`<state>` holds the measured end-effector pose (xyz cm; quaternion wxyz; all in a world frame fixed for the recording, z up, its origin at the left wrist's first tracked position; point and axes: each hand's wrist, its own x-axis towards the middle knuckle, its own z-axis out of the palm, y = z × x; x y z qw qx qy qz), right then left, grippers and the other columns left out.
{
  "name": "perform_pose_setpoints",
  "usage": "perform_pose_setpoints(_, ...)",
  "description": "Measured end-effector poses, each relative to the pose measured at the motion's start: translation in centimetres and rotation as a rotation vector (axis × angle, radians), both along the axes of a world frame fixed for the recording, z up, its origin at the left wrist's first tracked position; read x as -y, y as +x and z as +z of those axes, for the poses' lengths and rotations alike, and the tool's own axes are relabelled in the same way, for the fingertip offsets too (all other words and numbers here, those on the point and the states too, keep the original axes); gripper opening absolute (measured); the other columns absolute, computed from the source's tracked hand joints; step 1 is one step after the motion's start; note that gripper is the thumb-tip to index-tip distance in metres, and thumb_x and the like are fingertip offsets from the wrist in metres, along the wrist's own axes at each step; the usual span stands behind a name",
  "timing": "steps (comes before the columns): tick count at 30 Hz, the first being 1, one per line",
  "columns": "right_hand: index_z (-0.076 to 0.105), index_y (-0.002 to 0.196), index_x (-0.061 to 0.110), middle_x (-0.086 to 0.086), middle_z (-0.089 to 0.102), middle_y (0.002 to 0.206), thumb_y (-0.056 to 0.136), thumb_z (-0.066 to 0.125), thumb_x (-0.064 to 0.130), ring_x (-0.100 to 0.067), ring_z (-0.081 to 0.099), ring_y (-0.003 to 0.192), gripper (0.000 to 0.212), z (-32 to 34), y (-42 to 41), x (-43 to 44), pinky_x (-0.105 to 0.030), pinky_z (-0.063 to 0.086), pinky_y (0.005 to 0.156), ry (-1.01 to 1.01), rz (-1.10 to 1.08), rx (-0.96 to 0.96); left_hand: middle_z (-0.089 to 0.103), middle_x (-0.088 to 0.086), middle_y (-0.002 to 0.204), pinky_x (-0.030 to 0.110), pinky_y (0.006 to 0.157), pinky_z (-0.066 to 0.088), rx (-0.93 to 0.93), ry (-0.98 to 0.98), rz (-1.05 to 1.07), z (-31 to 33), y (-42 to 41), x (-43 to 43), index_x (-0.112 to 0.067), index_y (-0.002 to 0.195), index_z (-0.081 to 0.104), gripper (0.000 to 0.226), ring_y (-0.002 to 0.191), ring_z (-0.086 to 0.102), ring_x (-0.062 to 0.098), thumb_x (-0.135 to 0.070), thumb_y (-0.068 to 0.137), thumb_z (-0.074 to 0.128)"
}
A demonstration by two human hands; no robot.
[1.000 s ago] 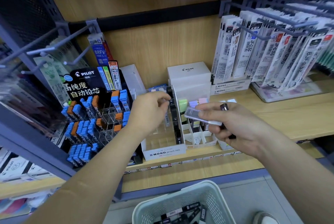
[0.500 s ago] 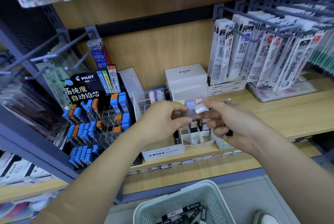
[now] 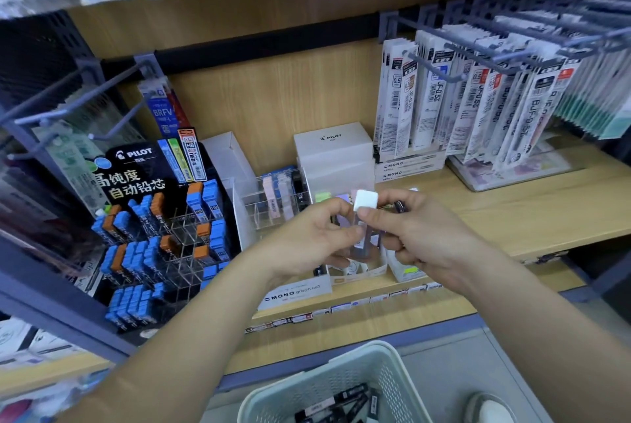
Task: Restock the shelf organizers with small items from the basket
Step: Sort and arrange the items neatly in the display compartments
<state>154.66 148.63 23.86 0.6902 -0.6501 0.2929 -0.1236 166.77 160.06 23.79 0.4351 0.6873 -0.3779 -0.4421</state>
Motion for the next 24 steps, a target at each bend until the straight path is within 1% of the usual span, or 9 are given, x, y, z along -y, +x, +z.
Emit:
perform_pose_setpoints(4, 0.068, 0.094, 0.006, 0.011, 0.045, 0.048, 0.086, 0.071, 0.011, -0.001, 0.036, 0.038, 0.01, -0.3, -0.3, 0.3, -0.01, 0.027, 0.037, -0.106, 0.033, 0.005, 0.069, 0.004, 0.082, 0.042, 0.083, 0.054, 0.053, -0.062, 0.068, -0.1, 0.6, 0.3, -0.017, 0.112, 0.056, 0.025, 0.078, 0.064, 0.016, -0.009, 0.089, 0.064)
perform_pose_setpoints(7, 0.068, 0.092, 0.007, 0.011, 0.048, 0.05, 0.081, 0.077, 0.012, -0.001, 0.037, 0.038, 0.014, -0.4, -0.5, 0.6, -0.011, 0.028, 0.037, -0.111, 0.05, -0.021, 0.066, 0.007, 0.084, 0.034, 0.076, 0.055, 0.088, -0.135, 0.031, 0.5, 1.1, 0.3, -0.029, 0.12, 0.06, 0.041, 0.076, 0.063, 0.018, -0.004, 0.087, 0.065)
perform_pose_setpoints(10, 0.067, 0.091, 0.01, 0.009, 0.054, 0.052, 0.079, 0.079, 0.016, -0.004, 0.036, 0.039, 0.019, -0.4, -0.8, 1.0, -0.015, 0.026, 0.037, -0.075, 0.043, -0.047, 0.063, 0.006, 0.078, 0.031, 0.07, 0.055, 0.112, -0.169, 0.019, 0.8, 0.8, 0.4, -0.024, 0.113, 0.066, 0.037, 0.07, 0.06, 0.018, 0.0, 0.085, 0.066)
perform_pose_setpoints(13, 0.065, 0.093, 0.013, -0.002, 0.065, 0.066, 0.086, 0.072, 0.018, -0.009, 0.033, 0.044, 0.011, 0.3, -1.4, 2.0, -0.018, 0.021, 0.039, -0.011, -0.079, -0.061, 0.065, 0.01, 0.075, 0.036, 0.071, 0.059, 0.115, -0.176, 0.125, 0.8, 0.2, 0.9, -0.018, 0.102, 0.062, 0.031, 0.065, 0.064, 0.02, 0.004, 0.082, 0.068)
perform_pose_setpoints(15, 0.065, 0.092, 0.015, -0.006, 0.065, 0.073, 0.092, 0.064, 0.016, -0.01, 0.034, 0.048, 0.002, 0.9, -2.2, 3.2, -0.019, 0.021, 0.04, 0.05, -0.206, -0.051, 0.065, 0.02, 0.082, 0.037, 0.071, 0.058, 0.131, -0.194, 0.204, 0.6, 0.1, 1.3, -0.018, 0.097, 0.054, 0.032, 0.064, 0.066, 0.022, 0.007, 0.081, 0.066)
perform_pose_setpoints(17, 0.063, 0.095, 0.014, -0.006, 0.063, 0.075, 0.095, 0.056, 0.012, -0.011, 0.037, 0.05, 0.007, 1.0, -3.1, 4.6, -0.018, 0.023, 0.039, 0.114, -0.319, -0.021, 0.063, 0.028, 0.093, 0.033, 0.07, 0.057, 0.186, -0.216, 0.242, 0.7, 0.2, 1.8, -0.022, 0.098, 0.051, 0.035, 0.064, 0.067, 0.024, 0.007, 0.082, 0.062)
perform_pose_setpoints(19, 0.06, 0.103, 0.014, -0.007, 0.059, 0.078, 0.093, 0.051, 0.006, -0.012, 0.04, 0.052, 0.016, 0.8, -3.9, 5.8, -0.019, 0.027, 0.04, 0.172, -0.425, -0.002, 0.064, 0.026, 0.094, 0.03, 0.07, 0.056, 0.283, -0.227, 0.231, 0.8, 0.2, 2.4, -0.027, 0.103, 0.058, 0.037, 0.065, 0.068, 0.027, 0.003, 0.083, 0.064)
perform_pose_setpoints(22, 0.06, 0.115, 0.015, -0.01, 0.055, 0.085, 0.086, 0.046, -0.004, -0.015, 0.042, 0.057, 0.037, 0.5, -5.2, 7.0, -0.023, 0.033, 0.046, 0.291, -0.541, 0.035, 0.069, 0.021, 0.08, 0.046, 0.075, 0.058, 0.313, -0.217, 0.215, 0.9, 0.0, 3.8, -0.015, 0.098, 0.068, 0.027, 0.068, 0.068, 0.038, -0.005, 0.075, 0.078)
perform_pose_setpoints(24, 0.061, 0.108, 0.011, -0.013, 0.057, 0.087, 0.083, 0.037, -0.012, -0.017, 0.042, 0.06, 0.041, 0.5, -5.9, 7.5, -0.026, 0.032, 0.052, 0.362, -0.585, 0.062, 0.068, 0.017, 0.068, 0.046, 0.07, 0.058, 0.321, -0.172, 0.224, 1.0, -0.4, 5.3, -0.008, 0.089, 0.069, 0.026, 0.06, 0.068, 0.031, -0.01, 0.067, 0.084)
